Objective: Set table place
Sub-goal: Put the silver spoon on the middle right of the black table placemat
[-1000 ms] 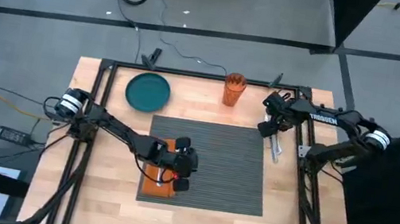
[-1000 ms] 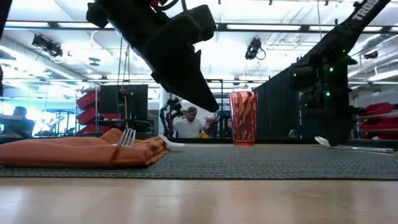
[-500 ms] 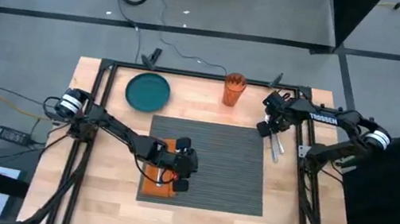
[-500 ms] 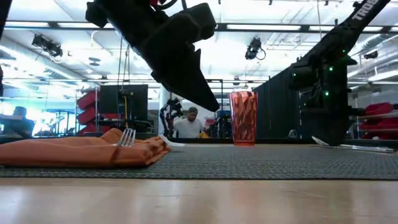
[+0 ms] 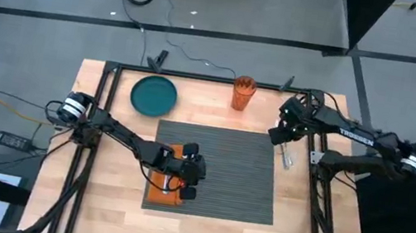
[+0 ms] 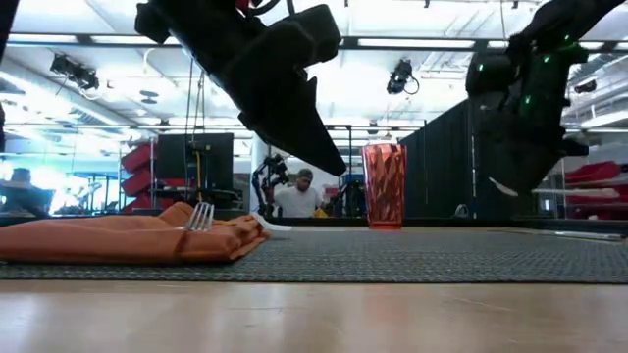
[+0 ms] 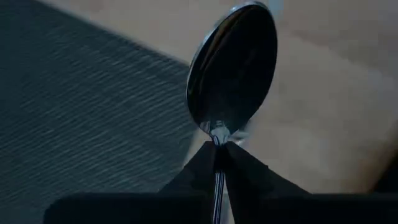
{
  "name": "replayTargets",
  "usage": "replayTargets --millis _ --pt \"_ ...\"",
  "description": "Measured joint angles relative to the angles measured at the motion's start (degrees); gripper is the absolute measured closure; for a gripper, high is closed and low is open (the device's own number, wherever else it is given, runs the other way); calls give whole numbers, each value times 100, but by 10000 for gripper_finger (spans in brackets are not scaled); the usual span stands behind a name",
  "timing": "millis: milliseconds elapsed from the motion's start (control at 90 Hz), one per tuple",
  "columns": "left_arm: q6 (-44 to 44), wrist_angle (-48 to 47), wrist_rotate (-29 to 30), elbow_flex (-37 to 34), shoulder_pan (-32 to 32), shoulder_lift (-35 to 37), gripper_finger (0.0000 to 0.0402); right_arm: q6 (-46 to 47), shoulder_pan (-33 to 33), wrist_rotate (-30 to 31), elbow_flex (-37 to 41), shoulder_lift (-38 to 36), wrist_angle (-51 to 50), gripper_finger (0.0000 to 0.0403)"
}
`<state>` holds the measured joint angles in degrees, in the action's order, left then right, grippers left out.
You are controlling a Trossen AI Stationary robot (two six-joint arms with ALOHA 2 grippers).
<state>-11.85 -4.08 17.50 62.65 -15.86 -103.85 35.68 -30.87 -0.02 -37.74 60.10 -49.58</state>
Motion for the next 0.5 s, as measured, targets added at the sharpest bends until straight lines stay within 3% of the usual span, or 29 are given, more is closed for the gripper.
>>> replayTargets --millis 300,500 --pt "154 238 7 0 -48 0 308 2067 1794 45 35 145 132 403" --pt "552 506 6 0 -143 0 308 3569 2982 554 282 458 798 403"
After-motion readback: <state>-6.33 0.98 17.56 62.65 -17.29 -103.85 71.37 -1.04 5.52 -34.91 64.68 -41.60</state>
